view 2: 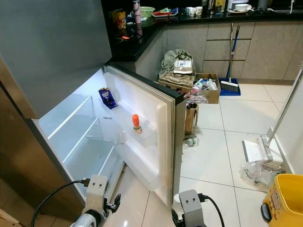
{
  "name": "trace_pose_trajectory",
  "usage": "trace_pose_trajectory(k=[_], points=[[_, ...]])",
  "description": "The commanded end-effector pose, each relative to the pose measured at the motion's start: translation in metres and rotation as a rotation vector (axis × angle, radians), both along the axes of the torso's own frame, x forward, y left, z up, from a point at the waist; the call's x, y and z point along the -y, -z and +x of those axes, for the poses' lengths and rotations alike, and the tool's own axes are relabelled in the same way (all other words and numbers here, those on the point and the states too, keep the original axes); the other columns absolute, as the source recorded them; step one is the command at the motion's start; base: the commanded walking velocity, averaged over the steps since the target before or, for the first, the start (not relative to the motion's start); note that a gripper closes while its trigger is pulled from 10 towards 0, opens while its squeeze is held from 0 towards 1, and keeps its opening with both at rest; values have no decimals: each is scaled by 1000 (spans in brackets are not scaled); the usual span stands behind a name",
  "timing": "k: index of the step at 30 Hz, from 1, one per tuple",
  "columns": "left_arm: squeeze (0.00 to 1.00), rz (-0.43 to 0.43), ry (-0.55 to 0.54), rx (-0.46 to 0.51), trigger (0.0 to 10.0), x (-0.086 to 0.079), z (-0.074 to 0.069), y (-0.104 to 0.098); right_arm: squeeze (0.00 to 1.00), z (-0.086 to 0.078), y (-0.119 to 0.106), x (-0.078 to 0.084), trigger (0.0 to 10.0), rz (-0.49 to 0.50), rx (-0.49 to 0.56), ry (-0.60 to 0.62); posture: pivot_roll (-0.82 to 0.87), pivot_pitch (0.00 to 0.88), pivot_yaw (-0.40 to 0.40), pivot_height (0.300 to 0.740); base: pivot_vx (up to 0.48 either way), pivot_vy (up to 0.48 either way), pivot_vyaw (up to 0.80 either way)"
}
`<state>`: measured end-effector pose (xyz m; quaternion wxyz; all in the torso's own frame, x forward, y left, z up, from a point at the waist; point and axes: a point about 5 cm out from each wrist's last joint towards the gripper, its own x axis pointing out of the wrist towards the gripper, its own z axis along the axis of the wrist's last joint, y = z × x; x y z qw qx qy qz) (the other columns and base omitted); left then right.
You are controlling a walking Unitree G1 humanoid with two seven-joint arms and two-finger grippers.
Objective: Restocking fridge
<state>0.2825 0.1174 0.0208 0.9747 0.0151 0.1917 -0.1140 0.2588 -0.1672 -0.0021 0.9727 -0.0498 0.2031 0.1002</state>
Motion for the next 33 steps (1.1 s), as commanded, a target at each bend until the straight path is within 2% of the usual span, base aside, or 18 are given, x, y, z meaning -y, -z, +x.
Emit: trace_pose_trajectory(k=[1,9,18,21,23,25,27,33], points=[[0,20,-6,-17,10000,-4,-3,5,0,4,-7,-4,10000,32,39,-13,-108,132,88,740,0,0,0],[0,8,-4,-13,10000,-2,-1,4,0,5,-11,-8,10000,76,36,-65,-108,131,89,740,0,0,0],[0,12,11,-40,10000,-3,-3,9,0,1,-2,-5,10000,21,1,-54,-103,129,92,740,0,0,0],[0,89,-24,-146,10000,-22,-19,36,0,-8,13,7,10000,-29,-70,13,-118,124,99,740,0,0,0],[0,85,-68,-139,10000,-33,-18,35,0,-11,17,23,10000,-25,-81,140,-107,110,95,740,0,0,0],[0,69,-78,-123,10000,-35,-15,31,0,-9,13,31,10000,0,-58,211,-100,98,91,740,0,0,0],[0,68,-76,-120,10000,-35,-14,30,0,-7,11,32,10000,4,-47,220,-100,95,92,740,0,0,0],[0,51,-85,-140,10000,-30,-13,33,0,2,6,28,10000,-9,-23,185,-106,73,82,740,0,0,0]])
